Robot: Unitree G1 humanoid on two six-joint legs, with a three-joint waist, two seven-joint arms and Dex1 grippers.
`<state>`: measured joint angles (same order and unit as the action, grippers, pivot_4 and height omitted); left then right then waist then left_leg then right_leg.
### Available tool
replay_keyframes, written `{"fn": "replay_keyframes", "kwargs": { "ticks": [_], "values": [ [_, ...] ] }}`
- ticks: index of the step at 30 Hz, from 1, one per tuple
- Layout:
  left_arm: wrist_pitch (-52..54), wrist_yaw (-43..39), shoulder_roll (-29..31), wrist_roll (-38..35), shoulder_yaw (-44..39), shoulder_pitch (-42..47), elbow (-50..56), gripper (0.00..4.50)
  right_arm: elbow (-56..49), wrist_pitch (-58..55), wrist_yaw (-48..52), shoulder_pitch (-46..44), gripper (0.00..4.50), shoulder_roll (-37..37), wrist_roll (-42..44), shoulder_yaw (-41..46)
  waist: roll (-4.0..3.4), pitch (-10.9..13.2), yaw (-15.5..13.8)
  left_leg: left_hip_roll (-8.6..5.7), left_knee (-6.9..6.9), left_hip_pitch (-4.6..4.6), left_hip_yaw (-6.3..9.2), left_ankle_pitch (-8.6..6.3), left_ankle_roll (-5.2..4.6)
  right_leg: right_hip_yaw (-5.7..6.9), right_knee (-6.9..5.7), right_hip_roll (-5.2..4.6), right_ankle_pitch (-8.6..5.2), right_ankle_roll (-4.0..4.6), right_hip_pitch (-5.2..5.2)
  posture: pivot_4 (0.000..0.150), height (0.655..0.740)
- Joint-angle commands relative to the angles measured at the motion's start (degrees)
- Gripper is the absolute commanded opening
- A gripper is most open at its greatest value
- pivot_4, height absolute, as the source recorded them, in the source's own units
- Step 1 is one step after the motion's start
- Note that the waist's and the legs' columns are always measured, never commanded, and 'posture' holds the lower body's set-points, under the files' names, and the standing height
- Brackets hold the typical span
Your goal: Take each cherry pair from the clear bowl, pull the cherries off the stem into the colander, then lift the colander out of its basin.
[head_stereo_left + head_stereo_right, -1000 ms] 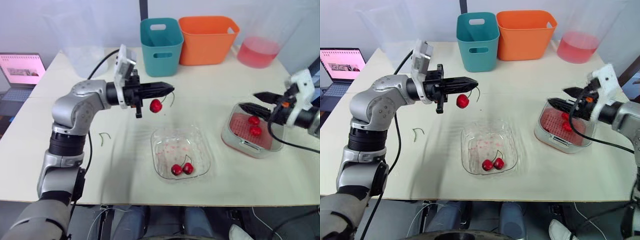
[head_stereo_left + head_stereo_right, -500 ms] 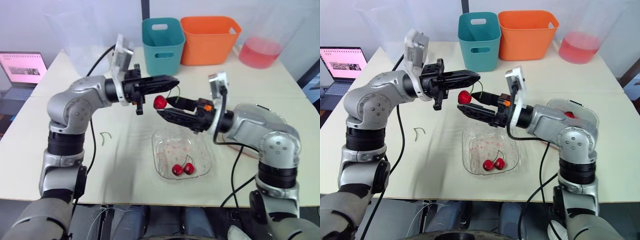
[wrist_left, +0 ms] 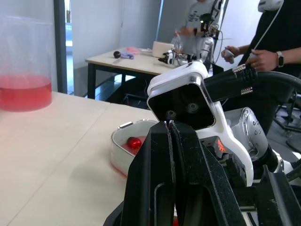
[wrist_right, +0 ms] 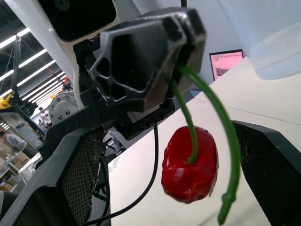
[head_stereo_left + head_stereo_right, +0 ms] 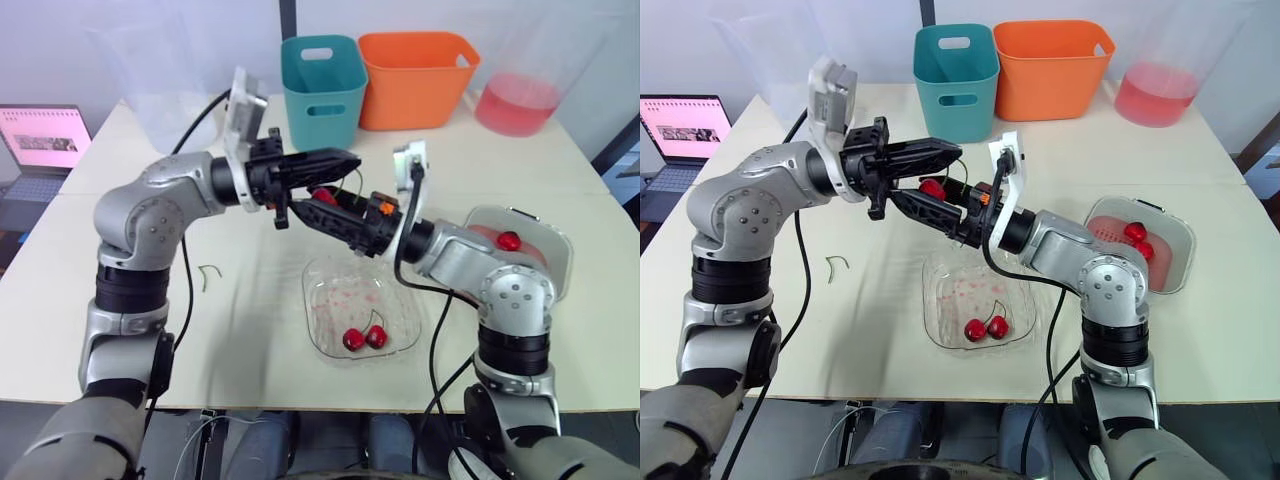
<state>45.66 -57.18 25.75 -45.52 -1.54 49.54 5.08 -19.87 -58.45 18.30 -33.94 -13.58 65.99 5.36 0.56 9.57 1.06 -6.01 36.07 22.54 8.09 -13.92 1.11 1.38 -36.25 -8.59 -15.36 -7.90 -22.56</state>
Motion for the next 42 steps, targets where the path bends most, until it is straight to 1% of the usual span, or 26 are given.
{"fn": "replay_keyframes", "kwargs": {
  "ticks": [1,4,5,6,12,20,25,30,33,37,39,42],
  "values": [
    [-1.19,0.03,-0.16,-0.51,-1.12,0.52,0.87,0.0,-0.83,1.22,-0.17,-0.44,3.62,0.61,0.47,-0.36,0.0,0.0,0.04,0.0,-0.01,0.0,0.0,0.0,0.0,0.0,0.0,0.0,0.0,0.0,-0.01,0.15,0.74],
    [-1.41,-0.13,-0.12,-0.35,-1.17,0.75,0.44,0.0,-1.05,1.09,0.25,-0.32,2.14,-0.02,0.47,-0.72,0.0,0.0,0.09,0.0,-0.01,0.0,0.0,0.0,0.0,0.0,-0.01,0.01,0.0,0.0,-0.02,0.15,0.74],
    [-1.48,-0.18,-0.08,-0.31,-1.19,0.83,0.29,0.0,-1.15,1.08,0.38,-0.22,1.55,-0.26,0.47,-0.84,0.0,0.0,0.09,0.0,-0.01,0.0,-0.01,0.0,0.0,-0.01,-0.01,0.01,0.0,0.0,-0.02,0.15,0.74],
    [-1.58,-0.25,-0.05,-0.23,-1.19,0.94,0.11,0.0,-1.25,1.03,0.5,-0.08,1.16,-0.51,0.46,-0.94,0.0,0.0,0.08,0.0,-0.01,0.0,-0.01,0.0,0.0,-0.01,-0.01,0.01,0.0,0.0,-0.02,0.15,0.74],
    [-2.23,-0.37,0.01,0.17,-1.56,1.86,-0.92,0.0,-1.84,1.2,1.0,0.81,1.16,-1.66,-0.22,-1.67,0.0,0.0,0.03,-0.01,-0.01,0.0,-0.01,0.0,0.0,-0.01,-0.01,0.0,0.0,0.0,-0.02,0.15,0.74],
    [-2.69,0.33,-0.26,-0.3,-2.1,3.15,-1.87,0.0,-3.23,1.52,2.69,2.79,1.16,-3.82,-3.46,-4.86,0.0,0.0,0.07,-0.01,-0.03,0.0,-0.03,0.0,-0.01,-0.02,-0.01,0.01,0.0,0.0,-0.03,0.15,0.74],
    [-2.63,0.07,0.18,-0.01,-1.55,2.74,-1.49,0.0,-3.7,1.62,3.04,3.45,1.16,-4.46,-3.61,-4.55,0.0,0.0,0.01,-0.01,-0.03,0.0,-0.03,0.0,-0.01,-0.02,-0.01,0.01,0.0,0.0,-0.02,0.15,0.74],
    [-4.66,-1.29,2.32,3.25,0.1,0.69,-1.21,0.0,-4.93,2.97,4.32,4.73,1.16,-12.33,-3.91,3.02,0.0,0.0,-0.15,-0.02,-0.03,0.0,-0.04,-0.01,-0.01,-0.02,0.01,-0.01,0.0,0.0,-0.02,0.15,0.74],
    [-5.78,-2.15,3.3,4.7,0.82,-0.7,-1.24,0.0,-3.71,4.6,6.35,7.09,1.16,-20.33,-6.95,8.49,0.01,0.01,-0.52,-0.06,-0.01,0.0,-0.04,-0.07,-0.12,-0.01,0.04,-0.01,0.0,0.0,0.04,0.15,0.74],
    [-7.33,-3.45,3.85,6.61,1.81,-2.46,-1.78,0.0,3.05,9.79,10.33,12.24,1.16,-31.65,-15.45,16.39,0.01,0.01,-0.51,-0.1,-0.02,0.0,-0.09,-0.14,-0.24,0.0,0.08,-0.01,0.0,0.0,0.07,0.15,0.74],
    [-7.61,-3.9,3.75,6.94,2.11,-2.67,-2.16,0.0,5.5,12.99,13.14,15.35,1.16,-35.66,-19.98,16.83,0.02,0.01,-0.52,-0.12,-0.01,0.0,-0.11,-0.14,-0.25,0.01,0.09,-0.03,0.0,0.0,0.09,0.15,0.74],
    [-8.54,-4.53,3.27,7.94,2.76,-2.67,-3.32,0.0,8.58,18.26,16.74,19.11,1.16,-39.05,-26.74,14.66,0.02,0.01,0.01,-0.08,-0.02,-0.03,-0.17,-0.15,-0.26,0.0,0.06,0.01,0.0,0.0,0.07,0.15,0.74]
  ]
}}
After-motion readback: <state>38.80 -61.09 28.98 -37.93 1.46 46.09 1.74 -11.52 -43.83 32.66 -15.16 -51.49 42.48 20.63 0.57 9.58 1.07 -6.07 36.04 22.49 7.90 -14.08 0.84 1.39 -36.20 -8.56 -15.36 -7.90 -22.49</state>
